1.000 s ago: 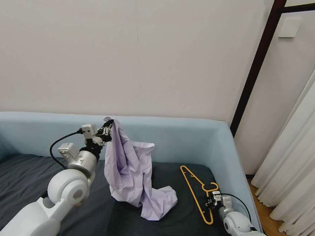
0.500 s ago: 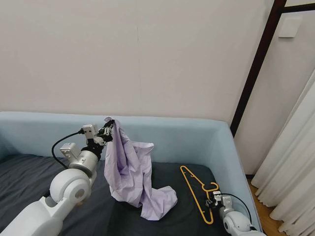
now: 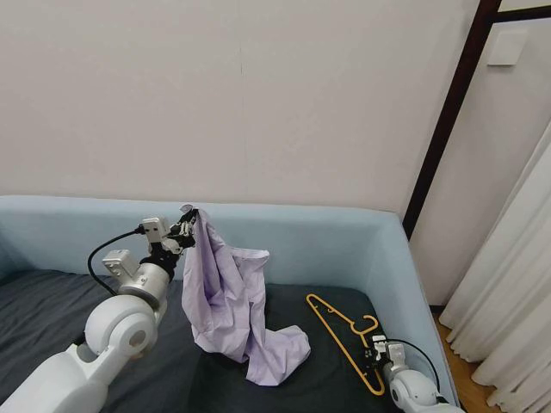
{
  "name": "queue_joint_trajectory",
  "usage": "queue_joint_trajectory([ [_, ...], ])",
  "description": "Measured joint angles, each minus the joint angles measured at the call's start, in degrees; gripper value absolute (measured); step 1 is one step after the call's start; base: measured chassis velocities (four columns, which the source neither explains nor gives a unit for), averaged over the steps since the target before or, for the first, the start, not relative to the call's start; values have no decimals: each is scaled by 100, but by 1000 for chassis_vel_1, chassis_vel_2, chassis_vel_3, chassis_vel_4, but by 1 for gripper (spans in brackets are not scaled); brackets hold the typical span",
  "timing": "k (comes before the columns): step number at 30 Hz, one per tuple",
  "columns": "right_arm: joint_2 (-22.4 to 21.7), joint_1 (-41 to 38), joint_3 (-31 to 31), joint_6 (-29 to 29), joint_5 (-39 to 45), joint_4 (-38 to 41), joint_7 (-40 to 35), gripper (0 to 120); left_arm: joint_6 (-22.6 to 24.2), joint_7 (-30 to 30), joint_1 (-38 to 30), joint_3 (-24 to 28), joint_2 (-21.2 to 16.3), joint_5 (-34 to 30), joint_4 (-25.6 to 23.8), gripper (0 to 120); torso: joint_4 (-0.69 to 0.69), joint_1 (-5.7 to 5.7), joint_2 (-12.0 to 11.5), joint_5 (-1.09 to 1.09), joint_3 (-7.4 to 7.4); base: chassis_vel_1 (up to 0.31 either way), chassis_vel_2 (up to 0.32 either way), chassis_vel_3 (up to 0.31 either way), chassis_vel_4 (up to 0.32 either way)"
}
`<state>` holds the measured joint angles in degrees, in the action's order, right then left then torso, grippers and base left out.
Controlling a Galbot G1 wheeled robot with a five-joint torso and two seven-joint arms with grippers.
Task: Pick up the clothes from the sofa and hang them on the clothes hanger.
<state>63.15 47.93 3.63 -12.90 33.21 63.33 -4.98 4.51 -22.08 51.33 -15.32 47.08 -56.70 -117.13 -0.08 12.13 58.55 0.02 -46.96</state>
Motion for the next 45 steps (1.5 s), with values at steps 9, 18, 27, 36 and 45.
queue_joint_trajectory([
  [9,-398,-158,134,1046,-86,1008,-155,4,-21,9,-73,115,35,-2,59,0,5,1,0,0,0,0,0,0,0],
  [18,-1288,459,345,1327,-102,2805,-333,4,-89,56,-145,319,128,60,107,0,-1,0,0,2,0,0,0,0,0],
  [27,-1611,1318,715,1724,-453,4114,-94,4,-93,47,-86,134,16,16,-4,0,1,0,0,2,1,0,0,0,0],
  [36,-1531,2280,1061,2194,-2178,4741,64,4,-93,30,-63,64,-59,-60,-83,0,0,0,0,1,1,0,0,0,0],
  [45,-1326,2884,934,2381,-3919,4962,-422,4,-38,-34,-106,57,-44,-231,-165,0,1,0,0,1,1,0,0,0,0],
])
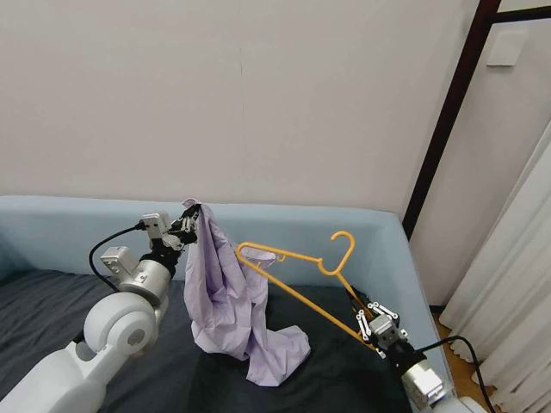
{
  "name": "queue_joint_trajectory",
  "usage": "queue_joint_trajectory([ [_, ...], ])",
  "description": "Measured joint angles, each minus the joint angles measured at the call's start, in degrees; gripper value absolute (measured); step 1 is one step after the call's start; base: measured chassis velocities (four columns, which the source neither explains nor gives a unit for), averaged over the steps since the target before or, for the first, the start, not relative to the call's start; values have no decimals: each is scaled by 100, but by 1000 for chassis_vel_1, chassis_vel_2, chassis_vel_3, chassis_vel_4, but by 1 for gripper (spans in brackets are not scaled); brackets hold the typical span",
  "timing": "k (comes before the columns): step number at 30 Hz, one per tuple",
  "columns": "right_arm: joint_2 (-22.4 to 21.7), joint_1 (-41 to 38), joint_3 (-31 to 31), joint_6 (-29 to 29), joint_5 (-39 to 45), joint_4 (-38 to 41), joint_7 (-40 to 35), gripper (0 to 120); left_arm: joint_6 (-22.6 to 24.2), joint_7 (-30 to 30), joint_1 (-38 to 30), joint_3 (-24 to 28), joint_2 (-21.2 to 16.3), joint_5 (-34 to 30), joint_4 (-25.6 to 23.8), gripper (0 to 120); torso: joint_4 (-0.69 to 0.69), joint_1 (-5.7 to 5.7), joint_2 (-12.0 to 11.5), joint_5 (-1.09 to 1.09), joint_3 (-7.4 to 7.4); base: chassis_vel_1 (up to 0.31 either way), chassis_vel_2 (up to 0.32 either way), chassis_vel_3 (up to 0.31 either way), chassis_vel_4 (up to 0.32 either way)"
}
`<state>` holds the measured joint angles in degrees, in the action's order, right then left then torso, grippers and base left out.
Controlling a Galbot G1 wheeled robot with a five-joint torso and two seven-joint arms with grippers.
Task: Pick up the clothes from the sofa and hang them on the clothes hanger.
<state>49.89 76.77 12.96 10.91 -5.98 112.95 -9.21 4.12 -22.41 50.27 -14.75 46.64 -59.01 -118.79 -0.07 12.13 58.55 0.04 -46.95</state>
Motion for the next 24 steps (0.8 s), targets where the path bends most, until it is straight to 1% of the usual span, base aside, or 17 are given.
queue_joint_trajectory([
  [7,64,-77,-269,-160,-233,-39,-141,4,4,-1,26,0,49,5,-1,0,0,0,0,0,0,0,0,0,0],
  [10,92,-392,-519,-299,-309,-202,-156,4,11,-15,73,-2,79,-55,-94,0,1,0,0,1,0,0,0,0,0],
  [15,171,-709,-623,-317,-317,-558,-156,4,78,-51,64,60,109,-114,-260,0,1,0,0,0,-1,0,0,0,0],
  [17,199,-822,-707,-365,-284,-643,-171,4,111,-73,35,115,141,-141,-331,0,-1,0,0,-2,0,0,0,0,0],
  [24,367,-1210,-1001,-518,-209,-805,-251,4,150,-100,67,294,233,-138,-448,0,1,0,0,-1,-1,0,0,0,0],
])
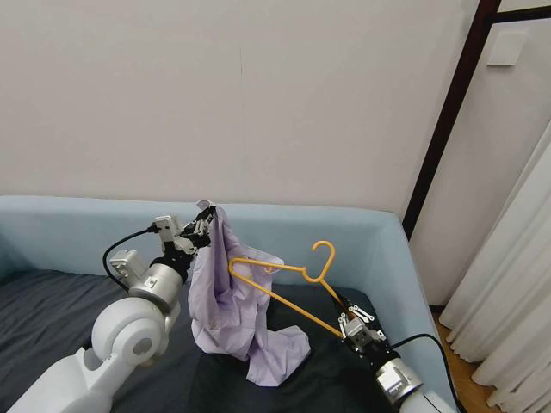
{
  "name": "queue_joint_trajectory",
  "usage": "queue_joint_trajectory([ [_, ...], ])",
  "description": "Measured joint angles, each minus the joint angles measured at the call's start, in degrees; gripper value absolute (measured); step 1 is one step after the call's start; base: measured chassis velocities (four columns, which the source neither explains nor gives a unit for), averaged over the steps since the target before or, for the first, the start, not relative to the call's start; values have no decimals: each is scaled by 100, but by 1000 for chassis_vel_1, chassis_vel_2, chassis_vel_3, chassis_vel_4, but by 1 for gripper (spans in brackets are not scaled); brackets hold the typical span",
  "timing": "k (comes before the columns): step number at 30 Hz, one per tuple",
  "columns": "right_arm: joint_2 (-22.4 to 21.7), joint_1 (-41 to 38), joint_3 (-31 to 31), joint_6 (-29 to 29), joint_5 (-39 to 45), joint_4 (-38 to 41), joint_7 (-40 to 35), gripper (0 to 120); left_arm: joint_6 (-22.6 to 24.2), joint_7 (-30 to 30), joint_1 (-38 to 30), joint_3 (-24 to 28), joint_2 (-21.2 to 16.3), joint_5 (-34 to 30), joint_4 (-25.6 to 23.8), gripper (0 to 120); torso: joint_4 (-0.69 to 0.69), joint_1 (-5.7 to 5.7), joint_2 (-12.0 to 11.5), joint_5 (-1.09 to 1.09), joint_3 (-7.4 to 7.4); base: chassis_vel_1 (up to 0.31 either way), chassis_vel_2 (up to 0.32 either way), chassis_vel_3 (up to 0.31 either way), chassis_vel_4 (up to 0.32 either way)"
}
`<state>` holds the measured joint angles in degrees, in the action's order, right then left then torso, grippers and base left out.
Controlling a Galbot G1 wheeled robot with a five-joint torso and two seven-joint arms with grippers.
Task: Pick up the clothes from the sofa and hang them on the clothes hanger.
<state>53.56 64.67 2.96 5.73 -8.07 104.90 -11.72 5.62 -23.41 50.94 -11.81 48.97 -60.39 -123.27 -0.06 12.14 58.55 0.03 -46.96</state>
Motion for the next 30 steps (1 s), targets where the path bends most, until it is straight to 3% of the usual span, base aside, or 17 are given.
queue_joint_trajectory([
  [10,196,-322,-108,-3,245,-291,-178,4,-24,1,222,607,179,135,-225,0,-3,0,0,0,0,0,0,0,0],
  [15,181,-708,-304,-71,1089,-387,-429,4,-85,81,361,893,227,290,-293,0,0,0,0,0,0,0,0,0,0],
  [21,39,-1553,-432,-89,1967,-425,-495,4,-258,250,290,1043,286,336,-239,0,0,0,0,0,0,0,0,0,0],
  [30,-212,-2355,-648,-94,2083,-531,-417,4,-596,508,-73,952,338,191,-155,0,-1,1,-1,1,0,0,0,0,0],
])
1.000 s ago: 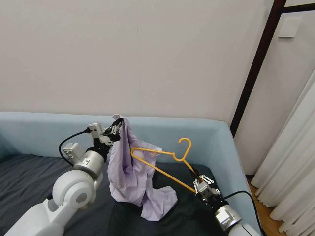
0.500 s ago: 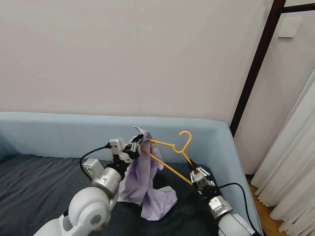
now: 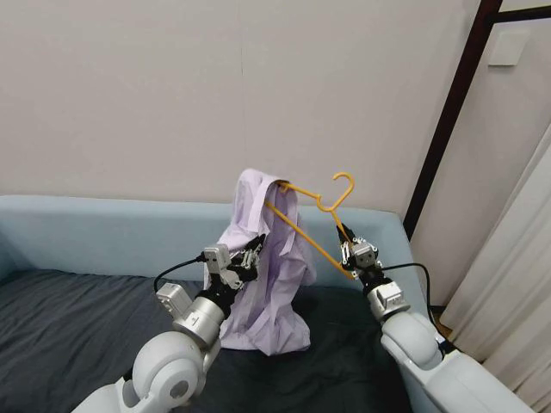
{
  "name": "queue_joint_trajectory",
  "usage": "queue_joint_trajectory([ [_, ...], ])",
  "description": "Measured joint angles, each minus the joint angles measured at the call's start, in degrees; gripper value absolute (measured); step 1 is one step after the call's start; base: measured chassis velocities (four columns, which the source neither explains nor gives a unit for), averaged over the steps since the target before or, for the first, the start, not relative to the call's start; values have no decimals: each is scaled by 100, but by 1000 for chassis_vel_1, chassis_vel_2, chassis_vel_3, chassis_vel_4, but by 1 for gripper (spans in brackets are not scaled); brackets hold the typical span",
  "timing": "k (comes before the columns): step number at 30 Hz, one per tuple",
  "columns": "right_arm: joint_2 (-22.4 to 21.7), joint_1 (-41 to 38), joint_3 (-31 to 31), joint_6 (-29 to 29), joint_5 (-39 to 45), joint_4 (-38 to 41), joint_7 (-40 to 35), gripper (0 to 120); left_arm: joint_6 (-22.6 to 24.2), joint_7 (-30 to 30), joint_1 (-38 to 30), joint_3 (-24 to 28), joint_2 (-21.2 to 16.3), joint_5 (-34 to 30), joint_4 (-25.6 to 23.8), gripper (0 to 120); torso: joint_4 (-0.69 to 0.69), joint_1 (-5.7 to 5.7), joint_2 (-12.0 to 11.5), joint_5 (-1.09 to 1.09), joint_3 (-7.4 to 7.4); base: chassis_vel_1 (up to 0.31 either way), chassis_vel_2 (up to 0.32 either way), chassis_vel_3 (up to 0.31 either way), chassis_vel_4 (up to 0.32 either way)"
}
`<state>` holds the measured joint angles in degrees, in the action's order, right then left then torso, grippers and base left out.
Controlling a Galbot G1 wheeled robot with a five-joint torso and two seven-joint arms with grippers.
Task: Pick up the clothes from the sofa and hang them on the clothes hanger.
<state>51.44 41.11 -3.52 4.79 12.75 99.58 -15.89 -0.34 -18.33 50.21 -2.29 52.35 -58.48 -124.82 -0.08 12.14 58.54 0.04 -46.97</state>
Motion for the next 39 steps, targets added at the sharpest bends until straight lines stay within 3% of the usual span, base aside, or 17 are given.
queue_joint_trajectory([
  [7,70,-148,-223,80,-761,-228,127,4,-118,97,-765,-135,49,-474,-17,0,0,0,-1,-1,0,0,0,0,0],
  [13,124,-360,-332,150,-688,-275,116,4,-91,154,-1037,133,-33,-491,16,0,0,0,0,-1,1,0,0,0,0],
  [25,195,-793,-328,415,389,-67,-15,4,-22,186,-691,487,-33,8,230,0,1,0,0,0,1,0,0,0,0],
  [33,197,-734,-212,432,315,5,-144,4,-64,190,-603,452,-34,82,248,0,1,0,1,0,1,0,0,0,0],
  [39,245,-574,-213,387,-239,-123,-201,4,-66,282,-590,459,7,124,176,0,0,0,1,-2,1,0,0,0,0],
])
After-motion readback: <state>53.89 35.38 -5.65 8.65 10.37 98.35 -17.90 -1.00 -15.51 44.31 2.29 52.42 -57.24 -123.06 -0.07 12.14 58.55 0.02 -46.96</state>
